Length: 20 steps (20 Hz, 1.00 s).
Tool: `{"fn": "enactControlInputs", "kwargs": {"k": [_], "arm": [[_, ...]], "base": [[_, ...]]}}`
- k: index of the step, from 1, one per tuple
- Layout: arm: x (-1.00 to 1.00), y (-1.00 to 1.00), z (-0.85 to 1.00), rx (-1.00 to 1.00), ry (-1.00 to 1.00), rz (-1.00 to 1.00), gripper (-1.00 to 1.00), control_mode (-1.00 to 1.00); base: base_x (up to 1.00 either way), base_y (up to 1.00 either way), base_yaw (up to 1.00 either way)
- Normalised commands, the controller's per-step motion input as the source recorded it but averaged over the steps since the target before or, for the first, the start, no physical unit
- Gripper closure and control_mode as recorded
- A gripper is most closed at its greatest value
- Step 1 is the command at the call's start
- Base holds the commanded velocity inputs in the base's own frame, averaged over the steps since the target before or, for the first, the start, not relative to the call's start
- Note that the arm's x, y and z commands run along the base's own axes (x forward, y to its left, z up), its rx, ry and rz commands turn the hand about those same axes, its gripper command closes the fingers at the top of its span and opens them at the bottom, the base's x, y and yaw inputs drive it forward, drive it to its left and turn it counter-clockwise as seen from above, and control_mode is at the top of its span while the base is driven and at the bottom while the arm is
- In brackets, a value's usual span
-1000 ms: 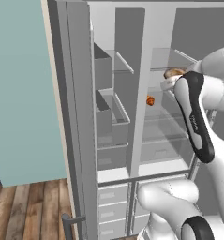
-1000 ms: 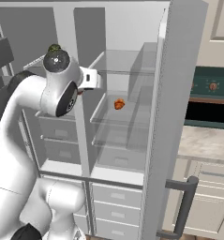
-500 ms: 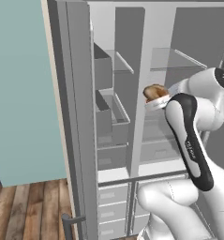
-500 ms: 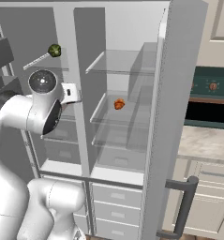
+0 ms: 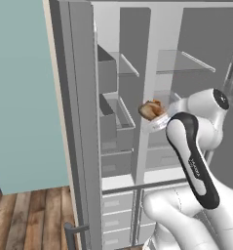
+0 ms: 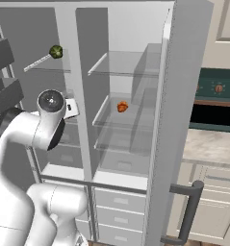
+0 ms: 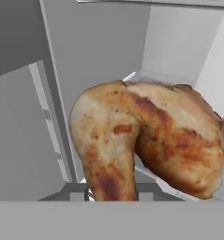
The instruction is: There's a chicken drumstick in the fridge that needs to be moved to the freezer for freezing. Pick up the chicken drumstick from the fridge, place it on any shelf in the freezer, and close the fridge and freezer doors when done.
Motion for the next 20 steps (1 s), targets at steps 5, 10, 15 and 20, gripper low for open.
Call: {"fn": "enactControlInputs", "kwargs": {"k": [5, 10, 15, 20], "arm": [[0.07, 0.56, -0.33, -0.03, 0.00, 0.03, 1.00, -1.00], [0.12, 0.42, -0.25, -0.02, 0.00, 0.01, 1.00, -1.00], [0.33, 0.01, -0.15, 0.00, -0.01, 0.00, 1.00, -1.00], [0.49, 0.17, -0.06, -0.01, -0.01, 0.00, 1.00, -1.00]], "base": [[0.00, 0.00, 0.00], [0.00, 0.00, 0.00], [0.00, 0.00, 0.00], [0.00, 0.00, 0.00]]}}
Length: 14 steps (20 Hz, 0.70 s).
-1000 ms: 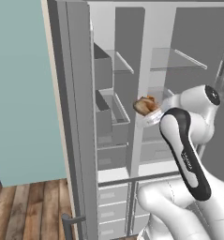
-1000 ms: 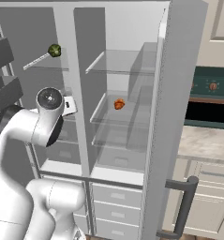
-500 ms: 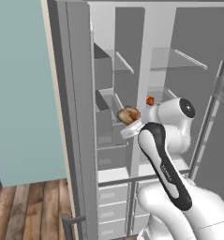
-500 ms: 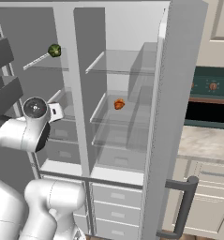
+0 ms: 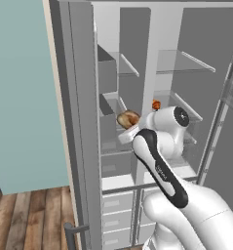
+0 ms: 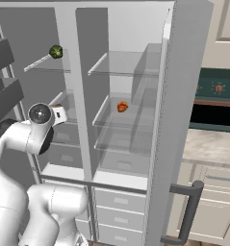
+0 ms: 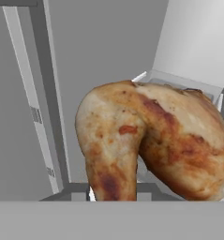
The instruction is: There's a chicken drumstick in the fridge that needs to be moved to the freezer for freezing. Pick up the chicken drumstick from the fridge, place it on any shelf in the freezer, and close the fridge and freezer doors when done.
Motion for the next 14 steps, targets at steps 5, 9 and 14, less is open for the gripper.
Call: {"fn": "enactControlInputs", "kwargs": {"k": [5, 9, 14], "arm": [[0.50, 0.12, -0.07, 0.00, -0.01, 0.00, 1.00, -1.00], [0.34, 0.14, -0.18, 0.00, 0.00, 0.00, 1.00, -1.00], [0.14, 0.32, -0.21, -0.05, -0.02, 0.01, 1.00, -1.00]], "base": [[0.00, 0.00, 0.00], [0.00, 0.00, 0.00], [0.00, 0.00, 0.00]]}}
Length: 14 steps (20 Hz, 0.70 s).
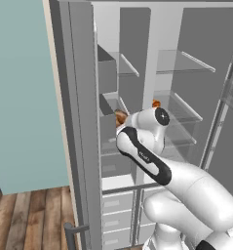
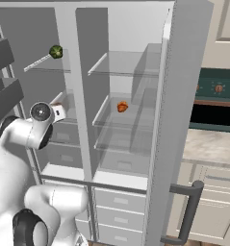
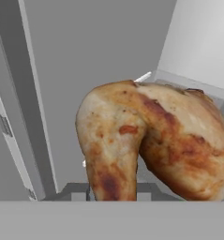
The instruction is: There's a chicken drumstick in the fridge that needs to be moved to the freezer for freezing. Pick up the chicken drumstick from the fridge, place it on any shelf in the freezer, and close the fridge and freezer doors when done.
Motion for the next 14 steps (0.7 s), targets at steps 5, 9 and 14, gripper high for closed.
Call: {"fn": "enactControlInputs", "kwargs": {"k": [5, 9, 14], "arm": [[0.15, 0.12, -0.01, -0.08, -0.01, 0.00, 1.00, -1.00], [0.20, 0.00, 0.00, -0.03, 0.00, 0.00, 1.00, -1.00], [0.27, 0.00, 0.00, -0.02, 0.00, 0.00, 1.00, -1.00]], "base": [[0.00, 0.00, 0.00], [0.00, 0.00, 0.00], [0.00, 0.00, 0.00]]}}
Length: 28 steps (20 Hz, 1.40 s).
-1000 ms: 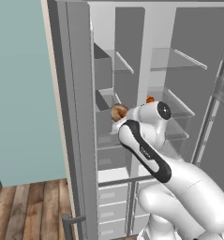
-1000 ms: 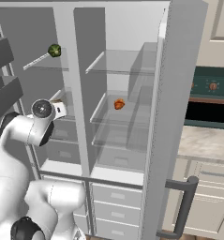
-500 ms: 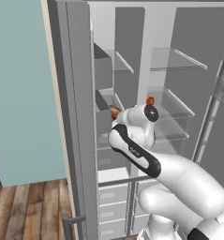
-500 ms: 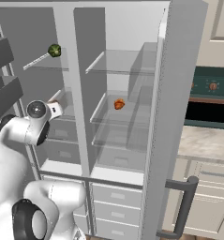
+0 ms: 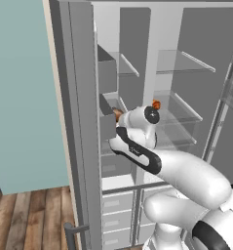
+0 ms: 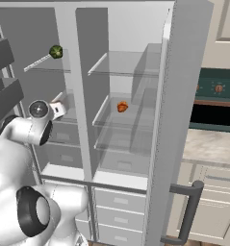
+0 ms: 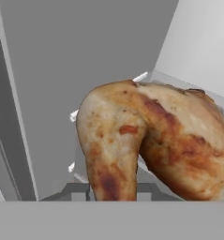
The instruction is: There's a chicken drumstick in the fridge that needs to be moved to the freezer for freezing. Pick up the chicken drumstick from the fridge, place it on any shelf in the freezer, and close the fridge and freezer doors when done.
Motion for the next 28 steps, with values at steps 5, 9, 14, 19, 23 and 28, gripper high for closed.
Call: {"fn": "enactControlInputs", "kwargs": {"k": [5, 9, 14, 19, 23, 28], "arm": [[0.32, 0.00, 0.00, 0.00, 0.00, 0.00, 1.00, -1.00], [0.38, 0.00, 0.00, 0.00, 0.00, 0.00, 1.00, -1.00], [0.42, 0.00, 0.00, -0.02, -0.01, 0.00, 1.00, -1.00], [0.41, 0.00, 0.00, -0.03, 0.00, 0.00, 1.00, -1.00], [0.37, 0.00, 0.00, -0.03, 0.00, 0.00, 1.00, -1.00], [0.38, 0.01, -0.09, -0.03, 0.00, 0.00, 1.00, -1.00]], "base": [[0.00, 0.00, 0.00], [0.00, 0.00, 0.00], [0.00, 0.00, 0.00], [0.00, 0.00, 0.00], [0.00, 0.00, 0.00], [0.00, 0.00, 0.00]]}}
